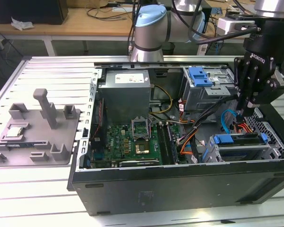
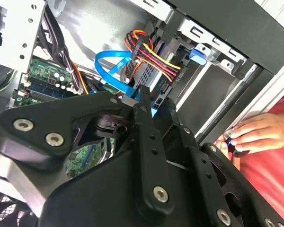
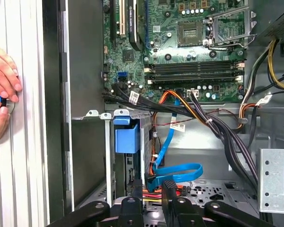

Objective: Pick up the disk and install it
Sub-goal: 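Insert the second disk wire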

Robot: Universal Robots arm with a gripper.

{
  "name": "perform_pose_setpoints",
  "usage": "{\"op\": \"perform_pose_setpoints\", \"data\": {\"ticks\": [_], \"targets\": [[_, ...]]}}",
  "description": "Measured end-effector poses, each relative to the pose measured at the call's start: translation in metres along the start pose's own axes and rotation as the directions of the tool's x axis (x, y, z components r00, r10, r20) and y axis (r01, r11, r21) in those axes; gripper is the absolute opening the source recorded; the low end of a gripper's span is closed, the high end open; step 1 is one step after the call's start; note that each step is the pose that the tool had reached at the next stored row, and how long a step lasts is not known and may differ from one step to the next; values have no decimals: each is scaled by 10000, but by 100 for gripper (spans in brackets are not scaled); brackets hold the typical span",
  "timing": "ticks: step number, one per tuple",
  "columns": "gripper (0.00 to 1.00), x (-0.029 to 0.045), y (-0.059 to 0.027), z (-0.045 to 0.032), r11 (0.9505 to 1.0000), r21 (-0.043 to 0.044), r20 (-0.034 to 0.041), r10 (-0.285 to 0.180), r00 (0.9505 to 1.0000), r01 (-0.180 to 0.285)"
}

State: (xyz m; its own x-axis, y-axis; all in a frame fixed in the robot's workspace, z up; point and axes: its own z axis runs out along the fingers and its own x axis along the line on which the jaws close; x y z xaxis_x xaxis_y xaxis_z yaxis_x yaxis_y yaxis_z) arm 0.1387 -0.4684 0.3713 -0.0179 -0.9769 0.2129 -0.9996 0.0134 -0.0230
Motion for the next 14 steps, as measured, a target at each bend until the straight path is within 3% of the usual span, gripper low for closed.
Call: {"op": "perform_pose_setpoints", "data": {"ticks": [5,14], "targets": [[30,-6,2,27,10000,15,-104,-64,9999,64],[30,-17,19,81,9999,28,-186,-119,9998,119]]}}
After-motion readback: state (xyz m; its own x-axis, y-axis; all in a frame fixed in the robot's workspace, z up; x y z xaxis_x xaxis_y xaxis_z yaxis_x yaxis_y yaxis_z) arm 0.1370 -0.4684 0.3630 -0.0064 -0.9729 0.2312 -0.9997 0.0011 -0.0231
